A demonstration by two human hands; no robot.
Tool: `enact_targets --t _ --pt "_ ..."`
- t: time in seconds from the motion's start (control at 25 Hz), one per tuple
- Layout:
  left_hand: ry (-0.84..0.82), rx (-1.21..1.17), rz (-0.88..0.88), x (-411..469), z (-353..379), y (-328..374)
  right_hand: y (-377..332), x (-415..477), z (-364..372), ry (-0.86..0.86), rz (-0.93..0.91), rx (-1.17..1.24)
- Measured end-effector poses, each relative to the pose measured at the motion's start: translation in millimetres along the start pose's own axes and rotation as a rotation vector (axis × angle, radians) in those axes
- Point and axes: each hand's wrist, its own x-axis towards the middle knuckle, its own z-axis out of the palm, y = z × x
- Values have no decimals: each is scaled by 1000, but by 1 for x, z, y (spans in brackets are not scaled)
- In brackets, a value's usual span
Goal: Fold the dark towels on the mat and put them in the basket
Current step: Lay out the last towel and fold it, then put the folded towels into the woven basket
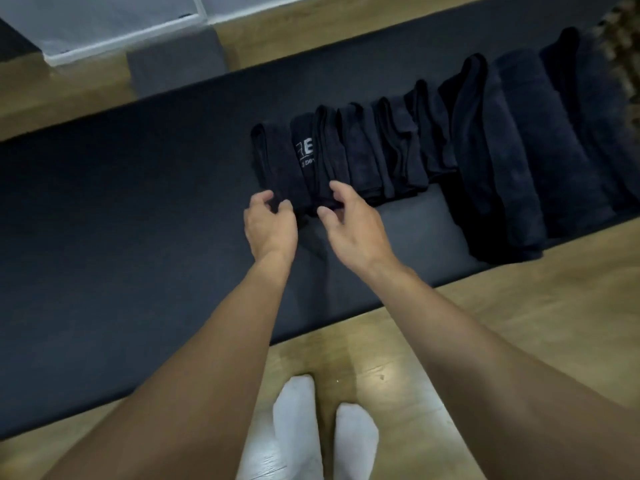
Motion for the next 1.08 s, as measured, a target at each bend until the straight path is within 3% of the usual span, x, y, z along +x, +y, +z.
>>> enact_targets --t 0.16,0.4,0.64,0.84,0.96,1.08 --pt "-227 -25 26 -59 29 63 3 -20 -72 243 314 445" --pt "-540 15 9 -122 132 177 41 -21 -221 582 680 1067" --pt "-557 135 -6 -105 244 229 131 -15 -279 577 938 1265" --pt "-322 607 233 -38 320 254 191 -15 -248 518 1214 1268" --pt "-367 850 311 1 344 242 219 0 -223 470 1307 1306" --pt "-427 877 347 30 352 230 237 17 -201 437 1301 1448"
